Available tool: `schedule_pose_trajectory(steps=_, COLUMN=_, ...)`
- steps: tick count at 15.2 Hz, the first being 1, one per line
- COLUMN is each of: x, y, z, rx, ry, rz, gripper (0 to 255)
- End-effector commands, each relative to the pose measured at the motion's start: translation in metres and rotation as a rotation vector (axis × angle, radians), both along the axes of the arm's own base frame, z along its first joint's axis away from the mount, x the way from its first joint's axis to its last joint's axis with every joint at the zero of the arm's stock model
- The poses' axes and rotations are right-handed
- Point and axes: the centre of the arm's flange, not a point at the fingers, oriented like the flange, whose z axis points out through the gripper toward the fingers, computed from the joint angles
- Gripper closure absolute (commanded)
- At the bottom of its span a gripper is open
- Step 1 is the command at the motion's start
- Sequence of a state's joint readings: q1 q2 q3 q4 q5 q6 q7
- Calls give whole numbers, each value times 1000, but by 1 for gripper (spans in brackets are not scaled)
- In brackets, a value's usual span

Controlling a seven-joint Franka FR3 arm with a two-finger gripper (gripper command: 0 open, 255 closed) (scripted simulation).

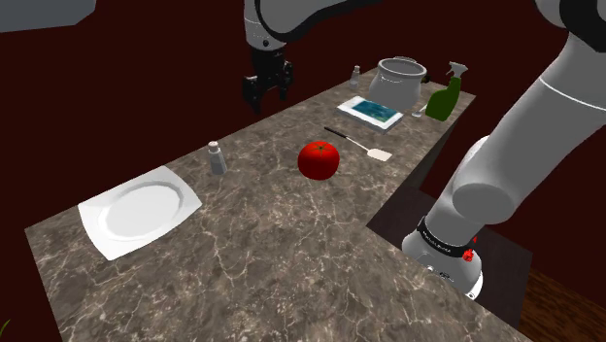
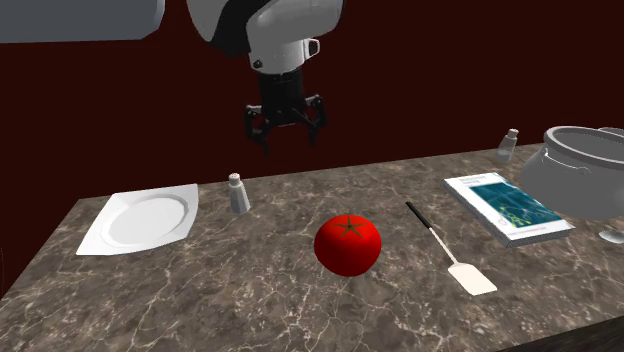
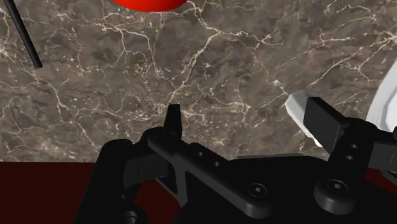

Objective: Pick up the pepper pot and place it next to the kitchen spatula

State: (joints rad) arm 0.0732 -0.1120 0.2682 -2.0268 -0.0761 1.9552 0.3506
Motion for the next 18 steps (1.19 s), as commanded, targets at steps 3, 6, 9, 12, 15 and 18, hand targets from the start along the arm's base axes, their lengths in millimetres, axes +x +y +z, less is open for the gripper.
schedule_pose_trajectory(steps=3, x=30, y=35, z=-28, rx=-8, ry=6, rz=12, gripper=0)
schedule_pose_trajectory(steps=6, x=53, y=63, z=-47, rx=-15, ry=10, rz=21, gripper=0)
schedule_pose_trajectory(steps=9, x=76, y=90, z=-67, rx=-21, ry=13, rz=30, gripper=0)
schedule_pose_trajectory(steps=12, x=98, y=118, z=-87, rx=-28, ry=17, rz=39, gripper=0)
schedule_pose_trajectory(steps=15, x=118, y=143, z=-105, rx=-34, ry=21, rz=48, gripper=0)
schedule_pose_trajectory(steps=18, x=119, y=141, z=-121, rx=-34, ry=21, rz=48, gripper=0)
